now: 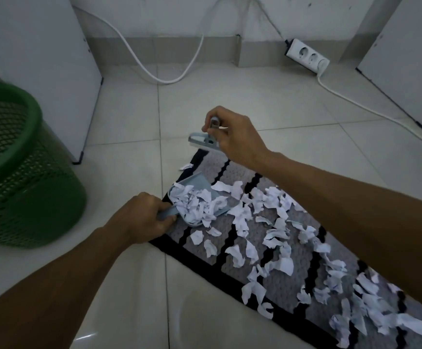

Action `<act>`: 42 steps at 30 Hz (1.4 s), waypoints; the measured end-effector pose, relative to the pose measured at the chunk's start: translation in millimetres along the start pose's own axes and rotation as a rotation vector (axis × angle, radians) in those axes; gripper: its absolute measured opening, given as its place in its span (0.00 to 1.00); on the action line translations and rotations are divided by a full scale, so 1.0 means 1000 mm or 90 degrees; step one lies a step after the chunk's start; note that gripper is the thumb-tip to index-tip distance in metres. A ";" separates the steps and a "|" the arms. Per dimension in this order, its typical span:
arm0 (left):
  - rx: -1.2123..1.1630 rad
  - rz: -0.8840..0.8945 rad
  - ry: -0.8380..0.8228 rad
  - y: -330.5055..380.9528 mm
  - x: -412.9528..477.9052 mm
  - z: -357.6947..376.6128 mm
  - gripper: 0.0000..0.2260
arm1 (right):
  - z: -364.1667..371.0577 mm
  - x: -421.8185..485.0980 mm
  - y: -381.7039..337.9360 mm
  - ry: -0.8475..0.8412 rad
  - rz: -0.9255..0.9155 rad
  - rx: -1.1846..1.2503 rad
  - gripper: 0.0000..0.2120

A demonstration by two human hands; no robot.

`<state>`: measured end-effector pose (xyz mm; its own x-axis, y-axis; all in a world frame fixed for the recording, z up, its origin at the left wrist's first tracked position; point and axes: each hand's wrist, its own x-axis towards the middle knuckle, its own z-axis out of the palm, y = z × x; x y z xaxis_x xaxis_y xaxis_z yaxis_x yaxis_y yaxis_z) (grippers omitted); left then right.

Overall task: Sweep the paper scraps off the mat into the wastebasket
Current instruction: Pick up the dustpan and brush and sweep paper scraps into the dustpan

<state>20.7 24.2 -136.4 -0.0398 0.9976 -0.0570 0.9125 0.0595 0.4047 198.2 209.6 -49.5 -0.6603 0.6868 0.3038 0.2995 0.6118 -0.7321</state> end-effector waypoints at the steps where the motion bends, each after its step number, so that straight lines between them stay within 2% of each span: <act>1: 0.001 -0.005 0.007 -0.002 -0.003 -0.002 0.20 | 0.004 0.006 0.002 -0.037 -0.006 -0.012 0.03; 7: 0.023 -0.067 0.004 -0.021 -0.024 -0.013 0.20 | 0.030 0.022 0.006 -0.297 -0.056 -0.140 0.04; 11: 0.038 -0.085 0.011 -0.028 -0.028 -0.013 0.17 | 0.006 0.014 0.000 -0.356 -0.072 -0.118 0.04; 13: 0.047 -0.084 -0.003 -0.030 -0.024 -0.014 0.17 | -0.011 0.004 -0.001 -0.325 -0.065 -0.086 0.05; 17: 0.057 -0.082 -0.016 -0.029 -0.014 -0.017 0.16 | -0.032 -0.016 0.000 -0.133 0.000 -0.028 0.03; 19: 0.055 -0.080 -0.022 -0.024 -0.009 -0.014 0.17 | -0.038 -0.026 0.004 -0.025 0.038 -0.099 0.03; 21: 0.050 -0.074 -0.049 -0.018 -0.006 -0.009 0.17 | -0.039 -0.041 0.009 0.022 0.100 -0.225 0.03; 24: 0.070 -0.063 -0.078 -0.009 0.002 -0.004 0.13 | -0.022 -0.068 0.008 0.011 0.165 -0.287 0.06; 29: 0.099 -0.029 -0.082 0.006 0.011 0.002 0.11 | 0.017 -0.081 -0.022 -0.025 0.147 -0.200 0.07; 33: 0.113 -0.027 -0.073 0.010 0.009 0.001 0.12 | 0.011 -0.069 -0.032 0.036 0.121 -0.157 0.06; 36: 0.111 -0.036 -0.065 0.009 0.007 -0.003 0.10 | -0.007 -0.064 -0.021 0.087 0.134 -0.183 0.06; 40: 0.092 0.000 -0.061 0.007 0.003 -0.004 0.04 | -0.004 -0.084 -0.011 0.022 0.157 -0.187 0.06; 42: 0.087 0.014 -0.054 0.007 -0.001 -0.004 0.10 | 0.002 -0.091 -0.015 0.008 0.135 -0.164 0.04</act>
<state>25.7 24.1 -129.3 0.0104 0.9917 -0.1278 0.9601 0.0258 0.2785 252.4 137.5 -67.5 -0.5567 0.8133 0.1692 0.5951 0.5325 -0.6019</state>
